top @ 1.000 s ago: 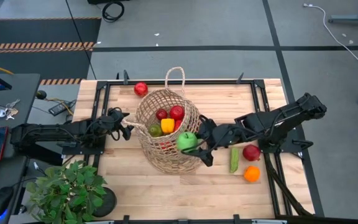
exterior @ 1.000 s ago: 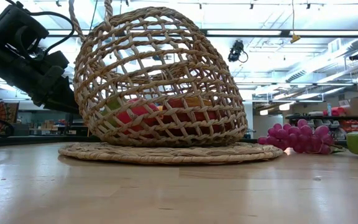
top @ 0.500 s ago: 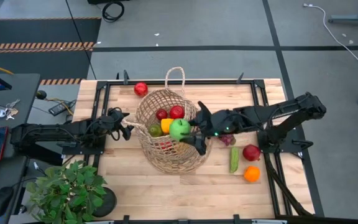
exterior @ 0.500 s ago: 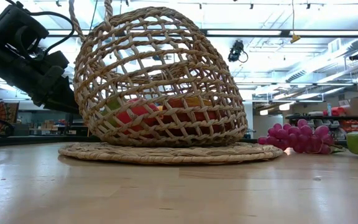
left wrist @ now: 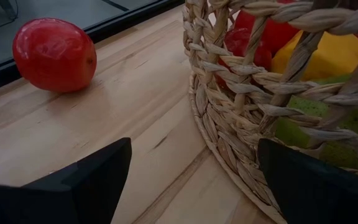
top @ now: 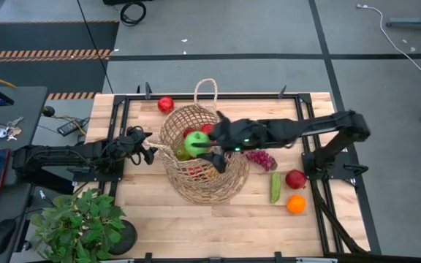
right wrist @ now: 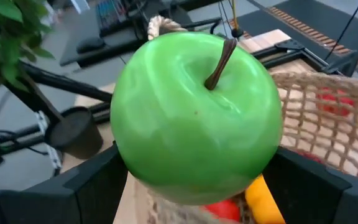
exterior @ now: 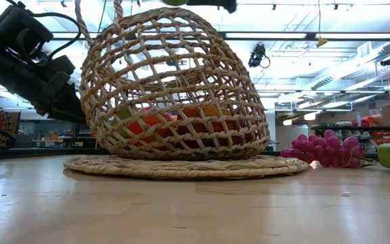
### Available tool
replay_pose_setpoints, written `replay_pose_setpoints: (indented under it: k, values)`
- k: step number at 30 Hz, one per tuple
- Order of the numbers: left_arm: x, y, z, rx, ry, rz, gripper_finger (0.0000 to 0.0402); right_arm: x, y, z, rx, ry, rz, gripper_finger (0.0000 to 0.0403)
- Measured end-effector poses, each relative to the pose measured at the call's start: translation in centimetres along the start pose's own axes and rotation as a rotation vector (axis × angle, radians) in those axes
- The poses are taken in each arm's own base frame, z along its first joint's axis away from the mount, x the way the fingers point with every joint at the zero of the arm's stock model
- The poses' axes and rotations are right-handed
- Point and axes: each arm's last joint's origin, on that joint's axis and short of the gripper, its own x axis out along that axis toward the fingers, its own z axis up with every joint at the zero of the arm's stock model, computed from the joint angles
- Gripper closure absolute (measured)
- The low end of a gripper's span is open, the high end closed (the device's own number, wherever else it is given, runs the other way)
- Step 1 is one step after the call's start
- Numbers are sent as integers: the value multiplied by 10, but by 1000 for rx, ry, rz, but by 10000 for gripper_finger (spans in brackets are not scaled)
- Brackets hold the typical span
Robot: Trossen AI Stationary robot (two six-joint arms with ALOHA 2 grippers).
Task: Build produce basket
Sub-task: Put the green apple into the basket
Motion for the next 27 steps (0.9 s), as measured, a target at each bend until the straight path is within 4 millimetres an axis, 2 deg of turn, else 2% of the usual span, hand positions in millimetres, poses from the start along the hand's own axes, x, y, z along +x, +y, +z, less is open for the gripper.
replay_pose_setpoints:
  k: [4, 8, 12, 16, 21, 27]
  values:
    - [0, 0, 0, 0, 1, 1, 44, 24, 3, 17, -69, 68, -41, 53]
    - [0, 0, 0, 1, 1, 0, 44, 47, -3, 36, -131, 165, -104, 53]
    - [0, 0, 0, 0, 1, 0, 44, 73, -19, 43, -178, 283, -166, 53]
    - [0, 0, 0, 0, 1, 0, 44, 98, -41, 48, -231, 318, -202, 53]
    - [0, 0, 0, 0, 0, 0, 44, 133, -73, 39, -223, 391, -161, 53]
    - [0, 0, 0, 0, 0, 0, 44, 168, -111, 12, -151, 516, -100, 53]
